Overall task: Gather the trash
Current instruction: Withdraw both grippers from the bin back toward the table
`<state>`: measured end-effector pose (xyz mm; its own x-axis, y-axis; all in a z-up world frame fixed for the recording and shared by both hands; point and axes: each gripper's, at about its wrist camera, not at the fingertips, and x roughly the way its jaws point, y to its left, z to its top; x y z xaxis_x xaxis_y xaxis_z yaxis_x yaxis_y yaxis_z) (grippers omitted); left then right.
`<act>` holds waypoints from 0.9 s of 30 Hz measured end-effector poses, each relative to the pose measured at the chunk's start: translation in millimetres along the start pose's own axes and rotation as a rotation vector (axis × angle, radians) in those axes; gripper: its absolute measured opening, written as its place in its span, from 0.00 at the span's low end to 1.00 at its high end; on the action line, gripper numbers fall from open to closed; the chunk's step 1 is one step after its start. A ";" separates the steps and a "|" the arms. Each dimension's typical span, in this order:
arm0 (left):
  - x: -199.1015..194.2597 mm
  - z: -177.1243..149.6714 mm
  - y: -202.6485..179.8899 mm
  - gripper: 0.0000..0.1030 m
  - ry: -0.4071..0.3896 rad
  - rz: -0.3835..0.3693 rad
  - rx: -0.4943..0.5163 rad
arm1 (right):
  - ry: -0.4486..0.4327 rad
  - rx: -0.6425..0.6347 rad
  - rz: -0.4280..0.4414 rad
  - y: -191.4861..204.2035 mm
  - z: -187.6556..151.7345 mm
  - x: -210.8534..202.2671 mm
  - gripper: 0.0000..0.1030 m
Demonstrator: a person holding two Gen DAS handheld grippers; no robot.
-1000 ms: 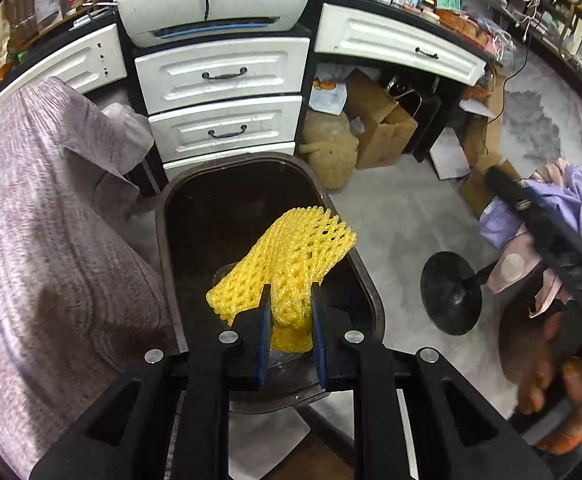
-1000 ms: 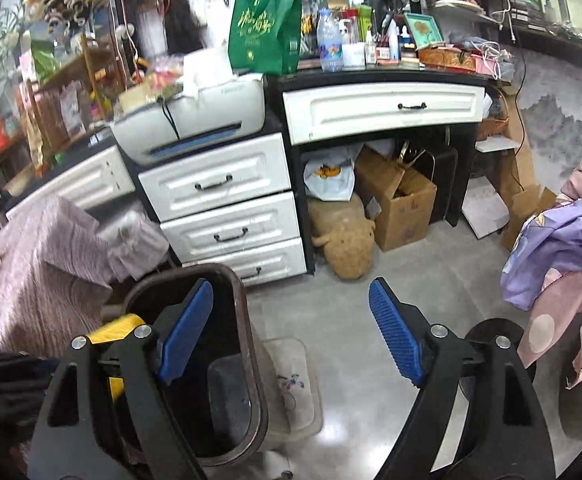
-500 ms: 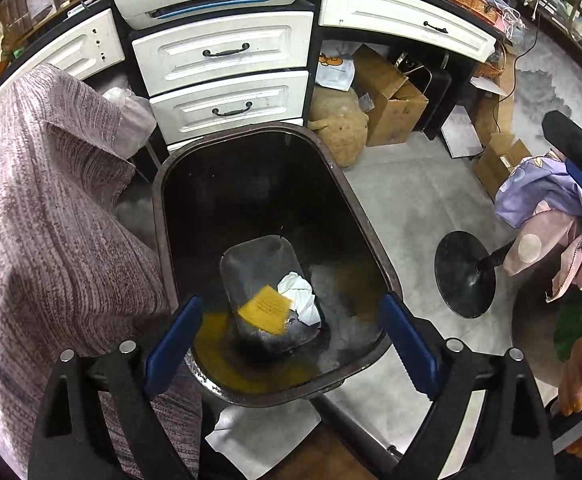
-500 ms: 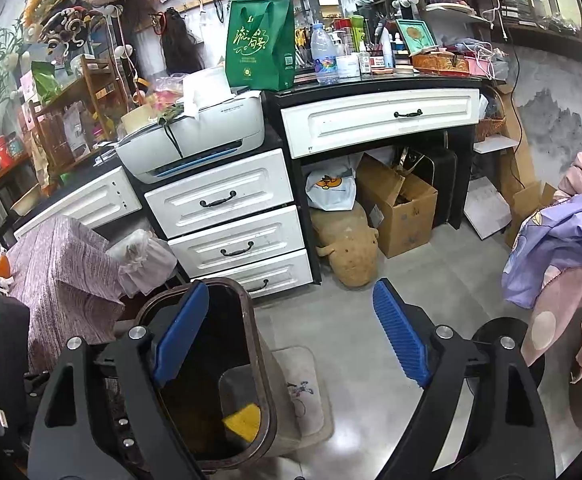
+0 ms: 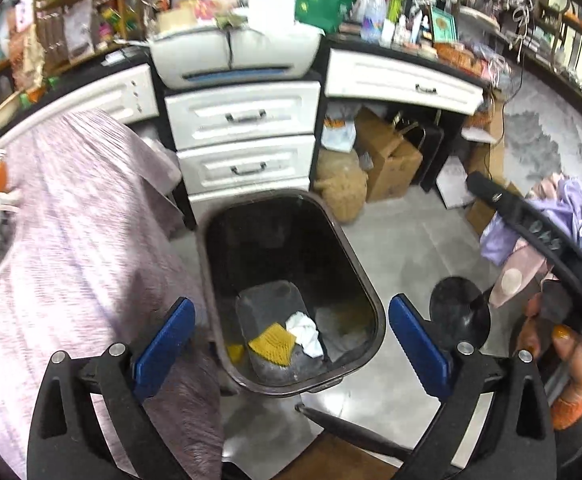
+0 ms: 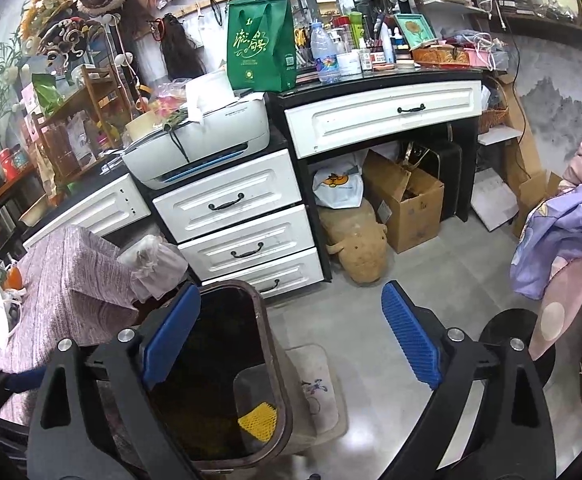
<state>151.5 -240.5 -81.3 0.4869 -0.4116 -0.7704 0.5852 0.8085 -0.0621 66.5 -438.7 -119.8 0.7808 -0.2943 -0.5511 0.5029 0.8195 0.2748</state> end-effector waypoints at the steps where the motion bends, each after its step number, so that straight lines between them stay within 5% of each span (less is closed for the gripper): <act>1: -5.6 -0.4 1.3 0.94 -0.013 0.006 0.001 | 0.004 -0.006 0.007 2.1 1.2 0.3 0.88; 12: -57.7 -13.3 38.2 0.95 -0.108 0.093 -0.016 | 0.009 -0.129 0.116 54.9 14.9 -7.0 0.88; 27: -104.0 -55.3 120.0 0.95 -0.137 0.249 -0.115 | 0.028 -0.362 0.317 170.2 0.0 -28.5 0.91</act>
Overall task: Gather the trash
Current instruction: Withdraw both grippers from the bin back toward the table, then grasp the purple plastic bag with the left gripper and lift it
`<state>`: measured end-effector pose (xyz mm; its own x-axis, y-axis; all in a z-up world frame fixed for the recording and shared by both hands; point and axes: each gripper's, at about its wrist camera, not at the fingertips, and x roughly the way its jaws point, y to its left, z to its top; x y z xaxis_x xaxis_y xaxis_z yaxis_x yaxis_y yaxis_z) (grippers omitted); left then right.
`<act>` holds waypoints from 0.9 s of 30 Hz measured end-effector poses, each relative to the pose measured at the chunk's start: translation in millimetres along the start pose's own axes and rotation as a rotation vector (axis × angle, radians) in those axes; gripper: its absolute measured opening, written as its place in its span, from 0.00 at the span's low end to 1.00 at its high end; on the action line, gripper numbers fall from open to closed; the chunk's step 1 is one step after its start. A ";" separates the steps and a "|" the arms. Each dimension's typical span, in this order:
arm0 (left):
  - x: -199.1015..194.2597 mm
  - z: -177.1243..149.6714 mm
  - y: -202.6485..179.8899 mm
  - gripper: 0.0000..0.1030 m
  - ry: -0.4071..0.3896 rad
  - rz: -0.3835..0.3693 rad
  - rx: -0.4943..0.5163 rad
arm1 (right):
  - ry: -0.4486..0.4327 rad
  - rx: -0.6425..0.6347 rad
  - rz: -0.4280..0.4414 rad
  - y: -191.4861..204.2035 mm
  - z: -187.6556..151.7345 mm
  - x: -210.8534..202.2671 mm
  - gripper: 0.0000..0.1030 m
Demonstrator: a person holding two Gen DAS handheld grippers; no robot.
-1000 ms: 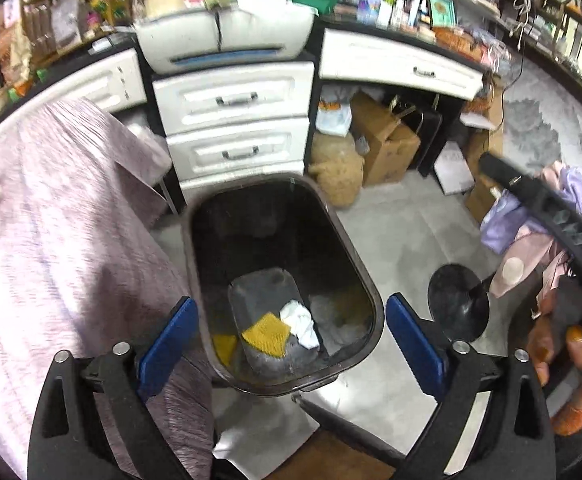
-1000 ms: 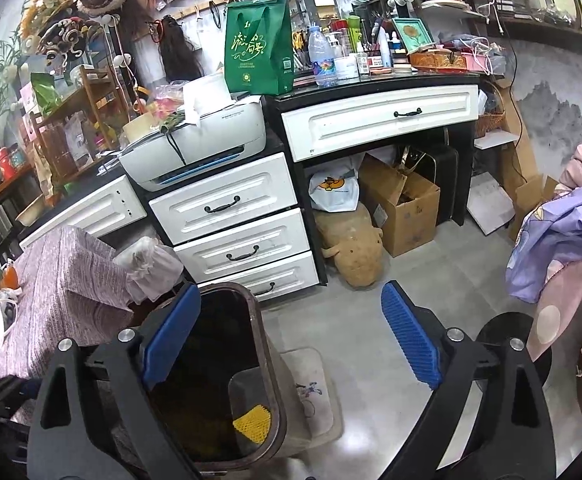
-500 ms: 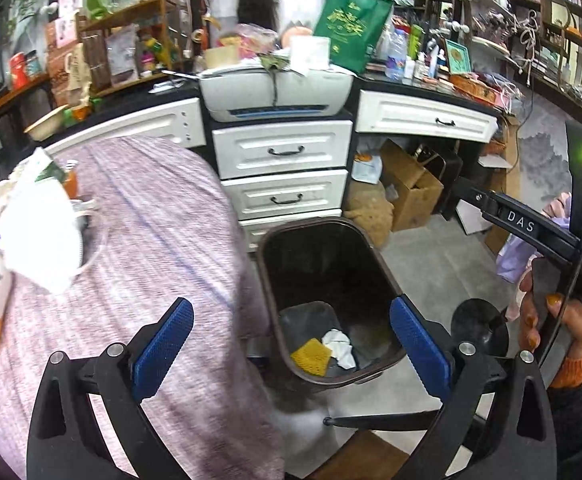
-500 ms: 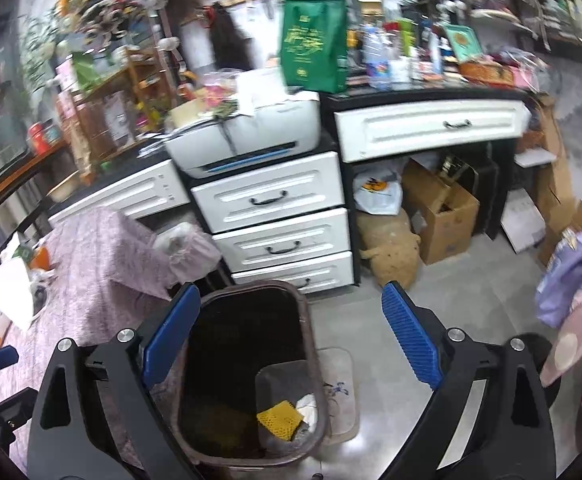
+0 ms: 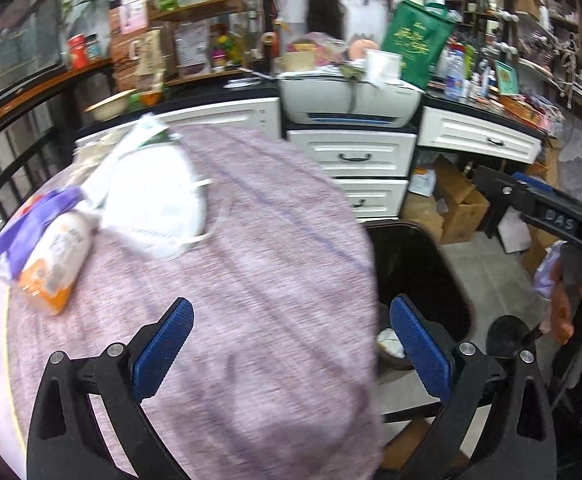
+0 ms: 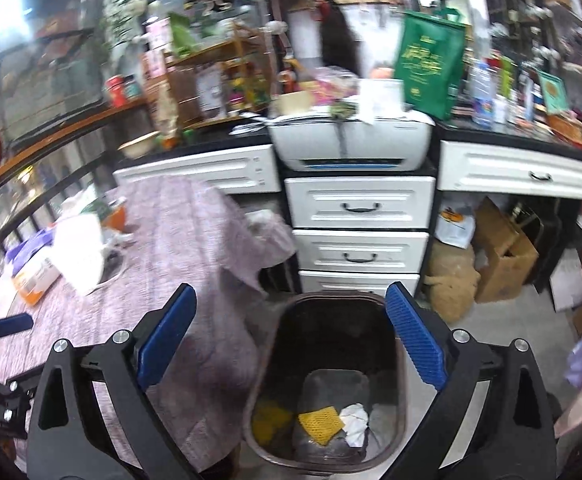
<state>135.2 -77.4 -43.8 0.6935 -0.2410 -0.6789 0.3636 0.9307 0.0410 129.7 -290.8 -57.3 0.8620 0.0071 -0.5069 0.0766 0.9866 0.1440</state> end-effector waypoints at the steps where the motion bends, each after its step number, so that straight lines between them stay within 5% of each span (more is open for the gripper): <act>1: -1.1 -2.3 7.4 0.95 0.000 0.013 -0.007 | 0.001 -0.021 0.015 9.1 1.1 0.1 0.91; 17: -40.1 -11.2 163.0 0.95 -0.047 0.244 -0.237 | 0.108 -0.134 0.215 102.4 11.6 26.9 0.92; 27: -23.0 17.2 233.3 0.95 -0.048 0.225 -0.191 | 0.142 -0.221 0.239 137.9 3.8 38.0 0.92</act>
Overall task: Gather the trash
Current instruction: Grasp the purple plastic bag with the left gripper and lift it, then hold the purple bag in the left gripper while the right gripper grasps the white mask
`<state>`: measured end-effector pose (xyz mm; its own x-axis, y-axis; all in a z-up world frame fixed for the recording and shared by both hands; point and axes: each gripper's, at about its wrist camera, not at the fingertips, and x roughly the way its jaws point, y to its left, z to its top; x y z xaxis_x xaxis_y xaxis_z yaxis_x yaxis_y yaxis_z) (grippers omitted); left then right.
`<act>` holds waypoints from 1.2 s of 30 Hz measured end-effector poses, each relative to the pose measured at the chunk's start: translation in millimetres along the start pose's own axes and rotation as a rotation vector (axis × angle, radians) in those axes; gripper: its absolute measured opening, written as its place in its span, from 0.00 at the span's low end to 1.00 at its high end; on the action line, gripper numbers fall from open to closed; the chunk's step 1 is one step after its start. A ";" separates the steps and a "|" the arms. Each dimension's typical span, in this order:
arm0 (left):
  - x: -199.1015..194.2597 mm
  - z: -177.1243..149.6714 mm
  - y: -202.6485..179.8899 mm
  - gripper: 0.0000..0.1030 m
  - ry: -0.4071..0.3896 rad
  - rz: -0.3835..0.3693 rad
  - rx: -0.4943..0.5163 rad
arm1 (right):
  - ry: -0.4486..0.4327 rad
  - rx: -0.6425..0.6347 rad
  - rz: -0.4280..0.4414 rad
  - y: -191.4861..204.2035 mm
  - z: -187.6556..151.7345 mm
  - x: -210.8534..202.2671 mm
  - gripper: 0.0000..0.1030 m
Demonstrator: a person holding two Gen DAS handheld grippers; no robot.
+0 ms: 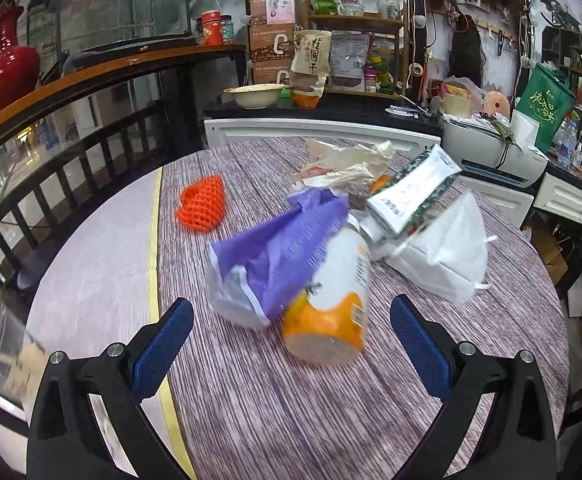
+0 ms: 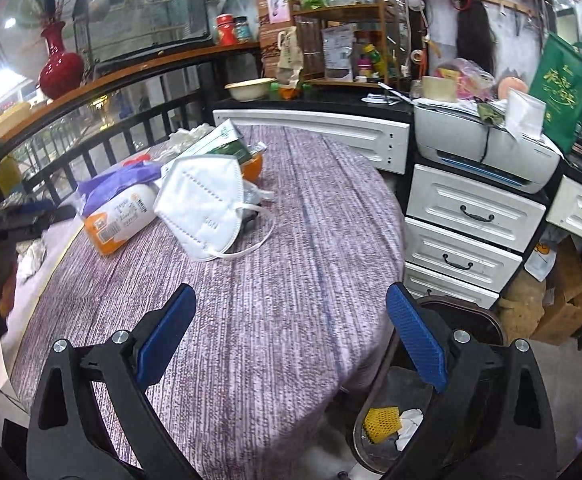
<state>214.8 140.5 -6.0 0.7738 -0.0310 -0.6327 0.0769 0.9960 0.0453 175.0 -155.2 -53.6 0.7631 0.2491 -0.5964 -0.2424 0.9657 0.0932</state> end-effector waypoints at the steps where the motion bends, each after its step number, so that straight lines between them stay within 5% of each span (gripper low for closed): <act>1: 5.6 2.8 5.3 0.95 0.002 -0.008 -0.001 | 0.005 -0.003 0.001 1.5 0.9 1.5 0.92; 8: 42.3 13.8 34.7 0.88 0.049 -0.128 -0.081 | 0.038 -0.017 -0.007 7.6 3.5 13.8 0.92; 14: 55.2 14.9 38.5 0.60 0.076 -0.200 -0.100 | 0.059 -0.027 -0.008 16.0 7.7 27.8 0.92; 19: 50.8 10.7 38.8 0.24 0.053 -0.228 -0.107 | 0.069 -0.047 -0.008 25.8 10.4 37.5 0.91; 36: -12.5 -11.8 26.3 0.17 -0.073 -0.115 -0.195 | 0.036 -0.158 0.058 63.8 46.4 83.4 0.91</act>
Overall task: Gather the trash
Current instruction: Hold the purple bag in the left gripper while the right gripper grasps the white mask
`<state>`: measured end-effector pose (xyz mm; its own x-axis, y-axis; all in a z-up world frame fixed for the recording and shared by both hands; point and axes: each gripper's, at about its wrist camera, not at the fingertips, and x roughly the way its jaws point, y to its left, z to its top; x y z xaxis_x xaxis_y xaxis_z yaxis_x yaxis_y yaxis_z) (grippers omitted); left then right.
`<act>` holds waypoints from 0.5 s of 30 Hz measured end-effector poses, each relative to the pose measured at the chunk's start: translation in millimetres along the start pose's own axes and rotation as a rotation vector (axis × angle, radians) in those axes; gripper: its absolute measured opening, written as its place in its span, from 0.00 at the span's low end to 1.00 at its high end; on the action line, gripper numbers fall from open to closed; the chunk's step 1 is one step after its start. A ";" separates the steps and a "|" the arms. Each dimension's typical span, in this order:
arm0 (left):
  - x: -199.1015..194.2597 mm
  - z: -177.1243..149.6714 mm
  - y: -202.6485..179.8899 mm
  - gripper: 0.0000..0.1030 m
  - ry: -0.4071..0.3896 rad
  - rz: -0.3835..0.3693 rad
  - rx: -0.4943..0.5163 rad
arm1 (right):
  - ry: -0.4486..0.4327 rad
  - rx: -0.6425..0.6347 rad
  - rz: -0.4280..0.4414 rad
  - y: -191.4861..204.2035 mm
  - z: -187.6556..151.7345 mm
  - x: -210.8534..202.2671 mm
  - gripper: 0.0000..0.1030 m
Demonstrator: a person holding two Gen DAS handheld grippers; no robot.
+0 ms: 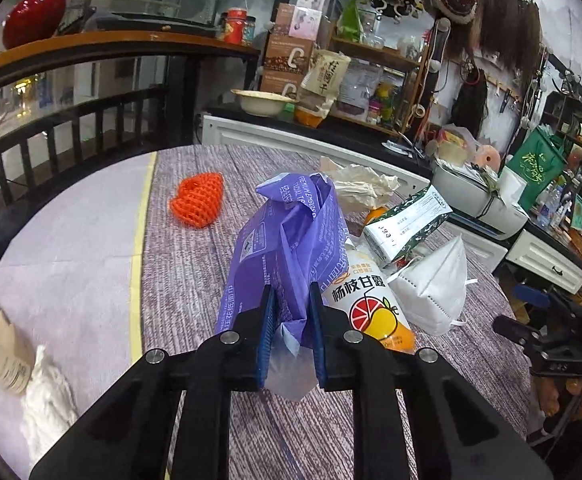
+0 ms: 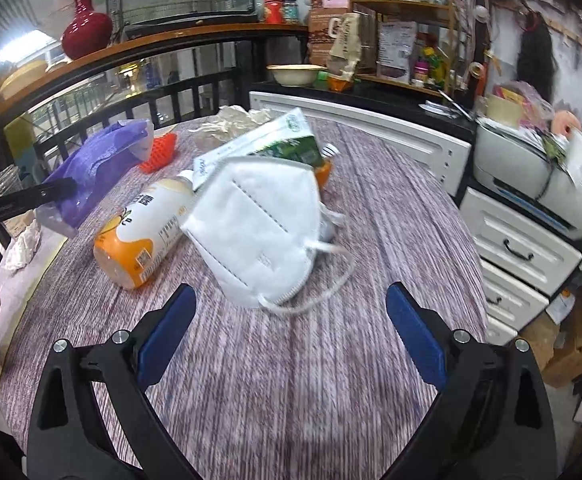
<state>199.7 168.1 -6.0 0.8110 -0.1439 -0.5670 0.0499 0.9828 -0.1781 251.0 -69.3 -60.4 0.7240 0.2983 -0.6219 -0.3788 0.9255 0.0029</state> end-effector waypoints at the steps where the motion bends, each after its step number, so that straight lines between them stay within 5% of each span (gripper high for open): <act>1: -3.8 -2.5 -1.1 0.17 -0.010 -0.001 -0.006 | -0.007 -0.010 -0.005 2.0 4.3 4.3 0.91; 10: -19.1 -17.5 -5.7 0.17 -0.039 -0.007 -0.037 | 0.007 -0.052 0.040 32.7 34.1 27.9 0.92; 15: -17.2 -23.1 -8.4 0.17 -0.033 -0.005 -0.039 | 0.058 -0.063 -0.064 54.1 42.4 57.2 0.92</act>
<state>171.8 159.7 -13.3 0.8296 -0.1444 -0.5393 0.0317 0.9766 -0.2128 296.3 7.7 -62.6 0.7143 0.2236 -0.6632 -0.3694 0.9253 -0.0859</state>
